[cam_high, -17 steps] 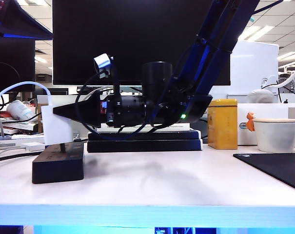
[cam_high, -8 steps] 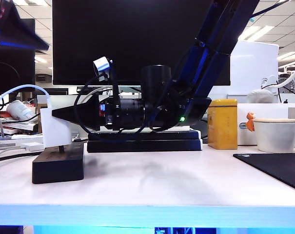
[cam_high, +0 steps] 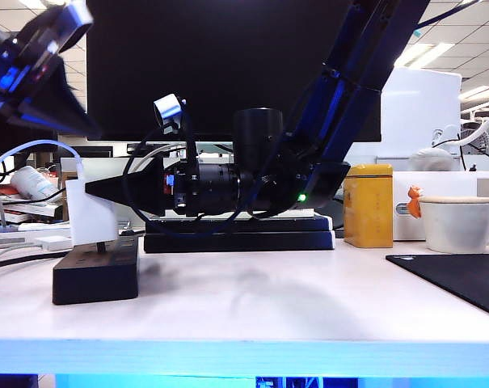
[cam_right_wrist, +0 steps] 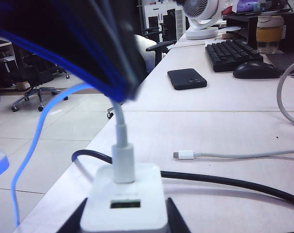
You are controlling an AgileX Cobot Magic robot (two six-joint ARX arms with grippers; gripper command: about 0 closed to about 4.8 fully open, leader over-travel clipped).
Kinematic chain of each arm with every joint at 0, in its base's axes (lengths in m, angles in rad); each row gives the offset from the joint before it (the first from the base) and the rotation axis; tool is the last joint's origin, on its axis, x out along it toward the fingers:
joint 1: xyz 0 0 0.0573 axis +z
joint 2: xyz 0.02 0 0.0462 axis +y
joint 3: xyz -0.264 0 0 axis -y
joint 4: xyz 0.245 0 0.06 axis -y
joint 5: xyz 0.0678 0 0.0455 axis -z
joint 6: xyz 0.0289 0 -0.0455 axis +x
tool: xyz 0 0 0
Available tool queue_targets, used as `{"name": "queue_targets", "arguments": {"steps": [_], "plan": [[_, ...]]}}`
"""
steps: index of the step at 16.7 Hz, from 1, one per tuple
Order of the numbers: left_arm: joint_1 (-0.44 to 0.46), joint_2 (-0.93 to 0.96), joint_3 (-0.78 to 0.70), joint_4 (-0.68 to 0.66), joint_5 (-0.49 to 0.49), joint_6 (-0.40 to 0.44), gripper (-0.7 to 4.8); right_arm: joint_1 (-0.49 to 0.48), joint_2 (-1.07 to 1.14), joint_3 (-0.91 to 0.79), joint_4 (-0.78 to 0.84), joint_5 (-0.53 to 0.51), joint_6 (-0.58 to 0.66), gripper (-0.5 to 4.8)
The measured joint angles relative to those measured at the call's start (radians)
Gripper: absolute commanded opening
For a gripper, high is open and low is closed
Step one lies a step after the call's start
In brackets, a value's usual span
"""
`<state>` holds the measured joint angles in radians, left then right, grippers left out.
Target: Plug the white charger into the left socket.
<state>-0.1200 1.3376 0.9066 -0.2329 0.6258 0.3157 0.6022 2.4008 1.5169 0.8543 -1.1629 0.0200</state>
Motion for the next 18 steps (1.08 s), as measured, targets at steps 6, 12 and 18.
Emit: {"name": "queue_targets", "arguments": {"steps": [6, 12, 18], "plan": [[-0.095, -0.003, 0.005, -0.066, -0.241, 0.068, -0.06, 0.0, 0.0, 0.0, 0.0, -0.01, -0.008, 0.0], [-0.116, -0.003, 0.006, -0.068, -0.272, 0.093, -0.06, 0.0, 0.0, 0.0, -0.002, -0.017, -0.014, 0.0], [-0.119, -0.001, 0.086, -0.121, -0.189, 0.015, -0.06, -0.002, 0.0, 0.002, -0.016, -0.014, -0.011, 0.0]]}}
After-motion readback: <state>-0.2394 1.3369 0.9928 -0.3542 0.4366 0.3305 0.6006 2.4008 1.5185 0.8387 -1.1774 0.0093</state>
